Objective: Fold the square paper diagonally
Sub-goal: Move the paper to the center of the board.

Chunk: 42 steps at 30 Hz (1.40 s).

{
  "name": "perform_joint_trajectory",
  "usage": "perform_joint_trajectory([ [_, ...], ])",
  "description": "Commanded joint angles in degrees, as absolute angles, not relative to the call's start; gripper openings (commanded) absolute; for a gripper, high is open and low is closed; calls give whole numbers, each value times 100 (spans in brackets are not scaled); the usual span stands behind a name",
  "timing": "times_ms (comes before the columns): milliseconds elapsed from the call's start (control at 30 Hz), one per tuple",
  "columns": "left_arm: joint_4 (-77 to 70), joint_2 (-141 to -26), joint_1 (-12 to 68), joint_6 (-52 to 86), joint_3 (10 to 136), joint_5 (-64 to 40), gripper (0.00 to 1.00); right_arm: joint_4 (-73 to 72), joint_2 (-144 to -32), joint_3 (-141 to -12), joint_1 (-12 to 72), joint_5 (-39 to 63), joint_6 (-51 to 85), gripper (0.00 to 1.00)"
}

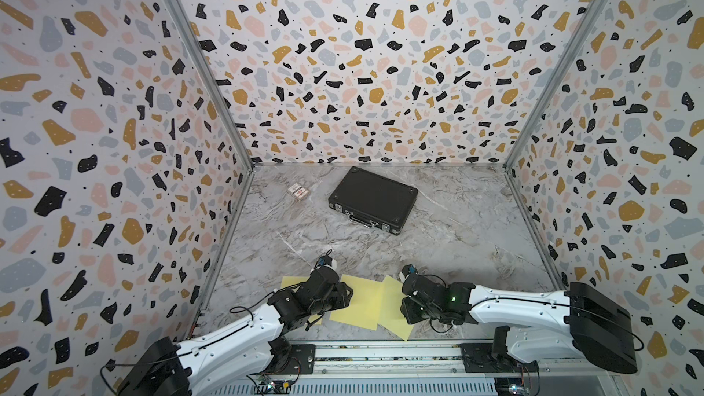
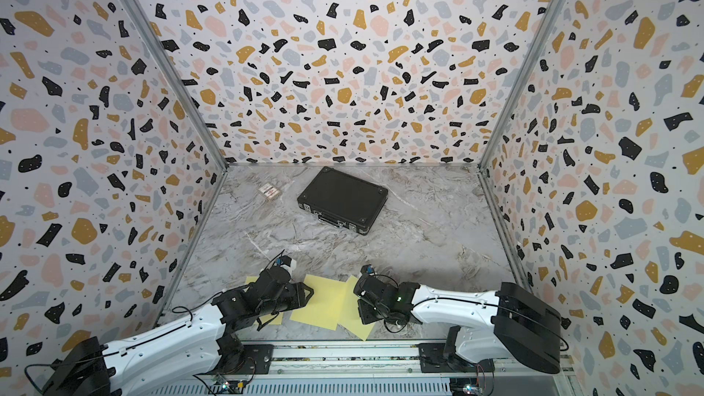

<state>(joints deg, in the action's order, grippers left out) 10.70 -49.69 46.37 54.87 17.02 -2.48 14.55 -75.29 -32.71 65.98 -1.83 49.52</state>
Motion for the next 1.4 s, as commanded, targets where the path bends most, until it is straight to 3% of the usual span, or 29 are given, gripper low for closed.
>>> perform_joint_trajectory([
  [0,942,-4854,4674,5597,1567,-237,42,1567,-7759,-3409,6625,-648,5053,23],
  [333,1492,-4429,4676,5728,1552,-120,42,2788,-8156,-3664,6554,-2015,5246,22],
  [600,1692,-4160,4676,5749,1564,-150,42,2929,-8167,-3671,5589,-2181,4846,22],
  [1100,1566,-4226,4737,5757,1442,-638,39,2586,-8303,-3788,3547,-1611,3557,24],
  [1367,1426,-4267,4789,5722,1457,-733,36,2504,-7651,-3672,3393,-885,3336,27],
])
